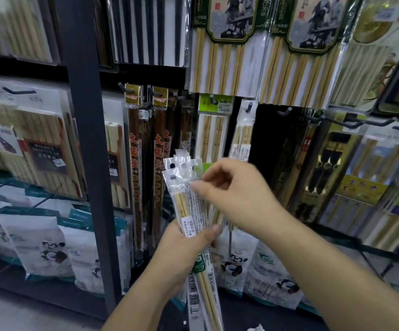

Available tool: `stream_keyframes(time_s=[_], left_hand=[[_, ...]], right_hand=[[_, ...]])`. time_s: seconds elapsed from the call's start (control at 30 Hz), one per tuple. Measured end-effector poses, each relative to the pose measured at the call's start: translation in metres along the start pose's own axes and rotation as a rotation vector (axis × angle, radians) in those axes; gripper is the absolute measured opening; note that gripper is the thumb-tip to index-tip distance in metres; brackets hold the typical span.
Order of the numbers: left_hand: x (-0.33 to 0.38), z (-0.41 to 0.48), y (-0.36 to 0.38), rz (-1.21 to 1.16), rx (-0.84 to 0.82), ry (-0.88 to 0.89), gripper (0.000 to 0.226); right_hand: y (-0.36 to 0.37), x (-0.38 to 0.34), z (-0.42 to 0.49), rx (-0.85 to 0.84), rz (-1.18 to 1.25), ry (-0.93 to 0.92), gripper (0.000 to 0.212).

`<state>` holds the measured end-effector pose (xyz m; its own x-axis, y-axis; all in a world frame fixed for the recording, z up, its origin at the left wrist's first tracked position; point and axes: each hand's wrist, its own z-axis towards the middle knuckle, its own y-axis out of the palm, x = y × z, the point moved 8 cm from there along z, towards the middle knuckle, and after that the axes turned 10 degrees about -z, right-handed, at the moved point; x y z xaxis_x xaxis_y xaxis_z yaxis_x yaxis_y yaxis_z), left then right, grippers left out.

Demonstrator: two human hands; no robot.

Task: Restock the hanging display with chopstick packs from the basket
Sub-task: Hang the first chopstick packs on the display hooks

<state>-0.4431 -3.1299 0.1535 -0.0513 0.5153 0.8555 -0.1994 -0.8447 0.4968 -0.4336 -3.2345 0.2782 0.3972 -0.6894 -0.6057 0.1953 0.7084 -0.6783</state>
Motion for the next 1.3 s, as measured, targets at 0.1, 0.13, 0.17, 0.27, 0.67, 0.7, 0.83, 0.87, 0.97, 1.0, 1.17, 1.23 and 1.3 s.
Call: stream_keyframes(time_s=[0.1,0.13,0.17,0.27,0.67,0.7,0.83,0.87,0.97,1.0,1.17,1.23,1.3], left_hand=[[0.003,-0.001,0.001,0.038,0.005,0.027,0.015],[0.002,-0.001,0.0,0.063,0.009,0.028,0.013],[0.001,-0.001,0.0,0.084,0.015,0.023,0.013],[0.001,0.0,-0.002,0.113,0.018,0.029,0.017],[-0.003,0.003,-0.005,-0.185,0.071,-0.077,0.042],[-0.003,0.003,-0.008,-0.175,0.089,-0.079,0.039],[-0.005,0.004,-0.016,-0.009,0.144,-0.054,0.048],[-0.006,0.005,-0.016,0.016,0.134,-0.041,0.056],[-0.006,0.005,-0.012,-0.034,0.117,0.001,0.089],[-0.006,0.005,-0.011,-0.084,0.115,0.009,0.095],[-0.009,0.006,-0.01,-0.154,0.091,-0.054,0.061],[-0.007,0.006,-0.008,-0.188,0.065,-0.066,0.057],[-0.005,0.005,-0.007,-0.196,0.044,-0.061,0.054]], right_hand=[[0.011,0.004,-0.003,-0.023,0.011,0.04,0.03],[0.01,0.005,-0.003,0.002,0.02,0.048,0.032],[0.009,0.007,-0.003,0.014,0.032,0.061,0.033],[0.014,0.016,-0.001,-0.009,0.098,0.129,0.036],[-0.041,0.025,0.014,0.222,0.267,0.119,0.022],[-0.051,0.02,0.017,0.251,0.296,0.104,0.025],[-0.074,0.008,0.027,0.322,0.361,0.086,0.033],[-0.075,0.007,0.029,0.327,0.361,0.094,0.034],[-0.077,0.008,0.034,0.343,0.382,0.135,0.035],[-0.078,0.009,0.035,0.349,0.396,0.15,0.034],[-0.077,0.01,0.043,0.354,0.419,0.174,0.039],[-0.077,0.008,0.045,0.355,0.427,0.177,0.039],[-0.076,0.008,0.045,0.362,0.409,0.183,0.04]])
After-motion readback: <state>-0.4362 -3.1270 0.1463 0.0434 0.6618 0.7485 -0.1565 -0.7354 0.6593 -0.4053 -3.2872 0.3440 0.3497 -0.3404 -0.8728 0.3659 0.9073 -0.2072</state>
